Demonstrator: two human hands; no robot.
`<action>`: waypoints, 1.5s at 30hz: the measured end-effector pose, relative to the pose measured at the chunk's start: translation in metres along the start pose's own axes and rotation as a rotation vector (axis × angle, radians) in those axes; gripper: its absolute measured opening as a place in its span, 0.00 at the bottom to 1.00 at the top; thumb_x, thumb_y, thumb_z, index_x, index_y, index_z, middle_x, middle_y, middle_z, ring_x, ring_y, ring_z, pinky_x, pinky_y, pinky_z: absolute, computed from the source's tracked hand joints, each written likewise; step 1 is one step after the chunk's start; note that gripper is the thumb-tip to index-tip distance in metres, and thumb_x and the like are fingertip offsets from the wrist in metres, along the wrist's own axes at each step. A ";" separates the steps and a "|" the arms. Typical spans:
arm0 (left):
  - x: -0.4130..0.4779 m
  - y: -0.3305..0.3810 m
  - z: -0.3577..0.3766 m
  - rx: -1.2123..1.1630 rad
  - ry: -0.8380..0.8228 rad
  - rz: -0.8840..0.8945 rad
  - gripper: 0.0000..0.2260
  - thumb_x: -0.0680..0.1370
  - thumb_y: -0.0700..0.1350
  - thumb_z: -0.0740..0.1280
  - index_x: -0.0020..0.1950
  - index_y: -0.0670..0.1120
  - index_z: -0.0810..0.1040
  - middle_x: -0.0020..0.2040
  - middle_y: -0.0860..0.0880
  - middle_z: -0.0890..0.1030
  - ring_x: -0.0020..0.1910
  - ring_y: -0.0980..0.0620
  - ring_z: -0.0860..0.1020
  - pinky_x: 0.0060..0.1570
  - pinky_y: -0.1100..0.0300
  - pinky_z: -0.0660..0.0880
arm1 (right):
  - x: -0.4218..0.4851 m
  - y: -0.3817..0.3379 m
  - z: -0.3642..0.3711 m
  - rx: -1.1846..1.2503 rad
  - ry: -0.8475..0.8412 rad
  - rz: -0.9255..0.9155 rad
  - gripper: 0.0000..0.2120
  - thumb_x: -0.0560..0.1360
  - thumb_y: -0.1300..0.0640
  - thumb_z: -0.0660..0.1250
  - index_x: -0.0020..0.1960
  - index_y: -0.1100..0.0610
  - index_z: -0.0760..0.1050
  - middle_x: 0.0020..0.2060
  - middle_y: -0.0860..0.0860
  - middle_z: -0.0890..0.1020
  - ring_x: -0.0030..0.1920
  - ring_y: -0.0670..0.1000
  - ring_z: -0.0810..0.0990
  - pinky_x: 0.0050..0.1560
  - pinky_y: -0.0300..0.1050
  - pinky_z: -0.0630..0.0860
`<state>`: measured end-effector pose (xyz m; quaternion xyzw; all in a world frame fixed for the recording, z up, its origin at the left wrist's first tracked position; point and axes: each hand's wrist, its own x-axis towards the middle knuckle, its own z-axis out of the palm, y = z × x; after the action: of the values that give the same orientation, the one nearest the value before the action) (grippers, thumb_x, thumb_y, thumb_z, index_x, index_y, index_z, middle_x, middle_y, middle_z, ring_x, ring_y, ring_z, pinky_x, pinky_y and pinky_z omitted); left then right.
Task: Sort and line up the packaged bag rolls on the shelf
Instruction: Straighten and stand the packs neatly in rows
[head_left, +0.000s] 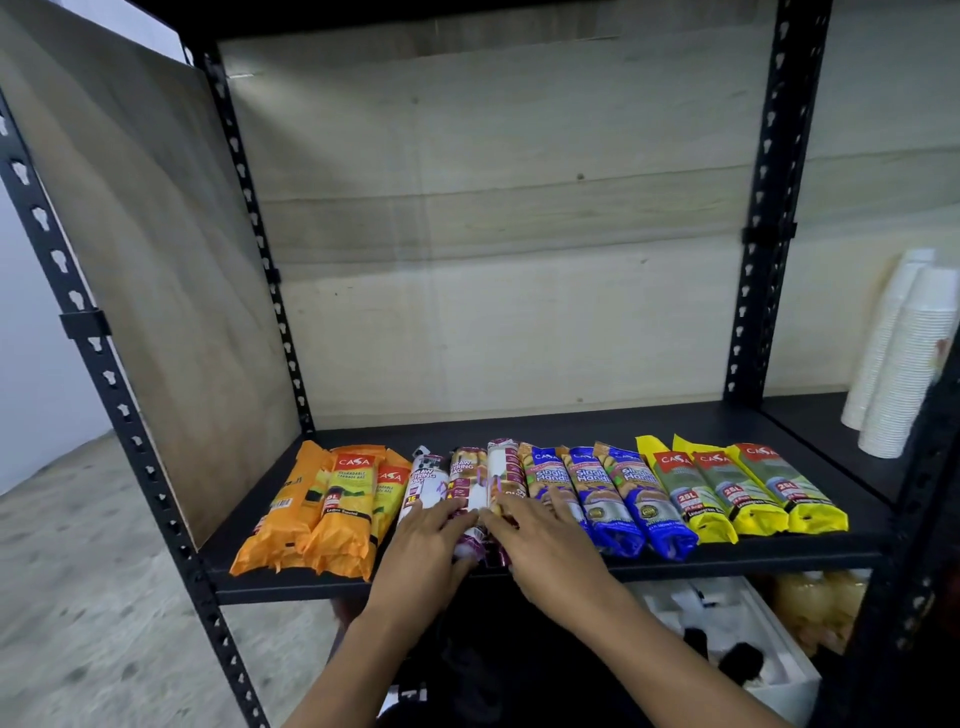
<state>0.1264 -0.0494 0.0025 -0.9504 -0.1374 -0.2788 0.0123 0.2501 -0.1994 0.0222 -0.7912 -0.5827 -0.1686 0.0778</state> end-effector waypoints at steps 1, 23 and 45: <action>0.000 0.000 0.001 0.008 0.042 0.001 0.21 0.69 0.43 0.76 0.62 0.47 0.82 0.60 0.47 0.81 0.56 0.44 0.80 0.60 0.47 0.77 | 0.002 0.001 0.000 -0.001 0.024 0.009 0.32 0.74 0.62 0.66 0.76 0.52 0.62 0.72 0.56 0.67 0.71 0.59 0.68 0.76 0.64 0.47; 0.010 0.002 -0.034 -0.403 0.262 -0.223 0.17 0.75 0.49 0.74 0.64 0.49 0.80 0.58 0.54 0.81 0.56 0.57 0.76 0.57 0.60 0.74 | 0.044 0.037 -0.091 1.131 0.185 0.325 0.09 0.75 0.48 0.71 0.55 0.42 0.79 0.46 0.46 0.83 0.35 0.50 0.86 0.34 0.41 0.82; -0.017 -0.001 -0.008 -0.313 0.109 -0.148 0.21 0.73 0.53 0.74 0.65 0.55 0.79 0.62 0.59 0.76 0.62 0.62 0.69 0.59 0.77 0.60 | 0.127 0.097 -0.096 1.071 -0.035 0.461 0.14 0.74 0.44 0.72 0.55 0.51 0.80 0.46 0.52 0.86 0.37 0.48 0.78 0.32 0.41 0.71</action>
<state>0.1081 -0.0537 0.0001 -0.9114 -0.1611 -0.3481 -0.1488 0.3589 -0.1461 0.1642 -0.7508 -0.4006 0.1840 0.4919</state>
